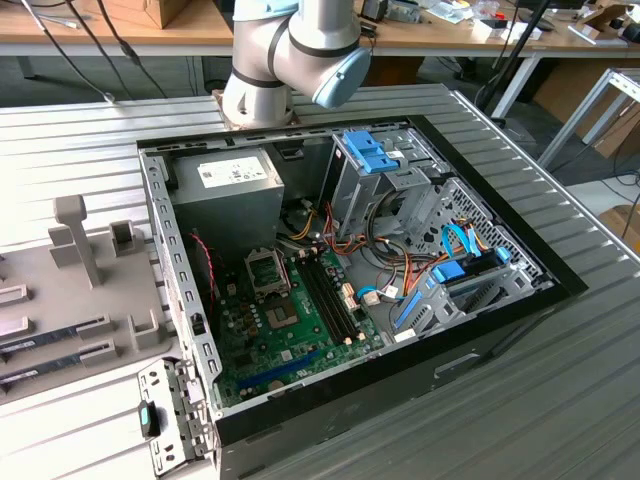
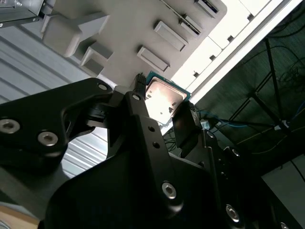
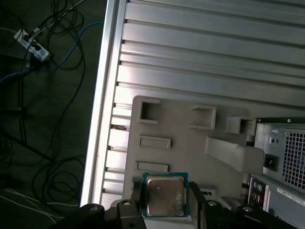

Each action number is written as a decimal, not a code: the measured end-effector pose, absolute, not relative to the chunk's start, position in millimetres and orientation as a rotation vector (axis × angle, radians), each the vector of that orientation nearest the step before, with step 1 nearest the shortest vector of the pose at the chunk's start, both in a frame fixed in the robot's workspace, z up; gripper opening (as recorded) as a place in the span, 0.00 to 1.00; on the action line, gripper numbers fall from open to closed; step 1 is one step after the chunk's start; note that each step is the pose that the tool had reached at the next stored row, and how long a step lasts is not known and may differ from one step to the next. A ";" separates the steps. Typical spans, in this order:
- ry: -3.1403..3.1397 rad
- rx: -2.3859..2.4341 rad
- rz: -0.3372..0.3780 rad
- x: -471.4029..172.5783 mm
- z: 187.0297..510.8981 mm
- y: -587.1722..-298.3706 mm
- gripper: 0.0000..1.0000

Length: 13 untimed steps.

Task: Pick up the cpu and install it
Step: 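Pick up the cpu and move it towards the insertion slot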

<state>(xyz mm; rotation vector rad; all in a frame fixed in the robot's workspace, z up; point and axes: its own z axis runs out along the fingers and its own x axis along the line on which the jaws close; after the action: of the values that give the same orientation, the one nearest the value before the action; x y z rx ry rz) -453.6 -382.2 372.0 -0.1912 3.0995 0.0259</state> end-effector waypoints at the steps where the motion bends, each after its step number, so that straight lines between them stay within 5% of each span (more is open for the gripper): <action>1: 3.099 -0.191 0.026 -453.6 372.8 -382.3 0.47; 13: 3.099 -0.191 0.028 -453.6 382.9 -382.3 0.47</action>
<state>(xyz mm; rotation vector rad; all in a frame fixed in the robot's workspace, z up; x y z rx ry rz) -453.6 -382.3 382.9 -0.1912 3.0994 0.0277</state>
